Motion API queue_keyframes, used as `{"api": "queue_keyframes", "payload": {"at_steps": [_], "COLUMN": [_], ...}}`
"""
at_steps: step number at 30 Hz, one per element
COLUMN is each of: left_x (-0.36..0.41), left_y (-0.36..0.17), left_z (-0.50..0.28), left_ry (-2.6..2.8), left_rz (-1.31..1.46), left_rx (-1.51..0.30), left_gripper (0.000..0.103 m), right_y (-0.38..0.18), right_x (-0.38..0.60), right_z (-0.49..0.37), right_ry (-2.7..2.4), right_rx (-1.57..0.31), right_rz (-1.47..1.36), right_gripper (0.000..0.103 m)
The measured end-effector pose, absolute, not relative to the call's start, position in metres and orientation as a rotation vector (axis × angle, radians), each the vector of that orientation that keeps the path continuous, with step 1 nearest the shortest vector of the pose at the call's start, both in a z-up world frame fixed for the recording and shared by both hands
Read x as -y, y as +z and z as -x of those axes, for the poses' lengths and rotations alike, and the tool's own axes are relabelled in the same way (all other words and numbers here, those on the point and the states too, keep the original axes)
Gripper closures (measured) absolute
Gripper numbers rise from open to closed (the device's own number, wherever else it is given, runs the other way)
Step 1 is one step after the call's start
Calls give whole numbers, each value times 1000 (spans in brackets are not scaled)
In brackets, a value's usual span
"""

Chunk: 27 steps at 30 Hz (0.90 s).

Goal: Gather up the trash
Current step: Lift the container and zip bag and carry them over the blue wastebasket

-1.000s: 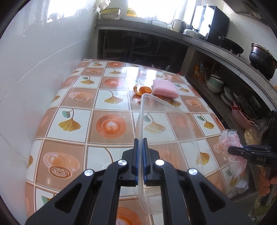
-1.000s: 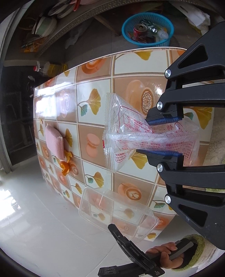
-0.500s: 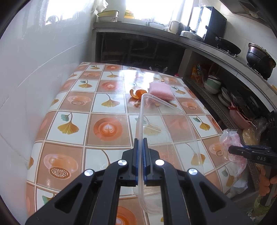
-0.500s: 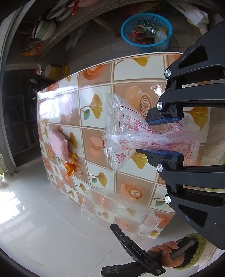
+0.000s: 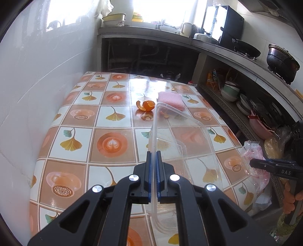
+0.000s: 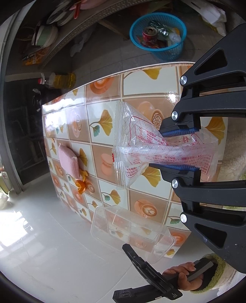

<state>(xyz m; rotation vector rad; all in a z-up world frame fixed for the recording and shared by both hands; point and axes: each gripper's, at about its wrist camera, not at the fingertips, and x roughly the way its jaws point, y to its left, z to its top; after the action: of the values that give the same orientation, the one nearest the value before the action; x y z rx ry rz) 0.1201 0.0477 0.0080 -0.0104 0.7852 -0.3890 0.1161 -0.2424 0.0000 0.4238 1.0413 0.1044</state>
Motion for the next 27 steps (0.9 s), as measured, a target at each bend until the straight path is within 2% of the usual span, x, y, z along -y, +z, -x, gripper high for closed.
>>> {"api": "queue_keyframes", "payload": {"at_steps": [12,27], "left_x": [-16,75], "left_y": [16,28], "left_z": [-119,-118], "left_ry": [-432,-579], "left_rz": [-37,-141], "left_rx": [-781,-776], "left_gripper": [100,100], "right_y": [-1,-7], "right_x": [269,355], "right_z": [-99,-47], "right_ry": [102,-28], "right_rx": [-1005,-921], "right_rz": [-490,-654], "right_gripper": [80,80]}}
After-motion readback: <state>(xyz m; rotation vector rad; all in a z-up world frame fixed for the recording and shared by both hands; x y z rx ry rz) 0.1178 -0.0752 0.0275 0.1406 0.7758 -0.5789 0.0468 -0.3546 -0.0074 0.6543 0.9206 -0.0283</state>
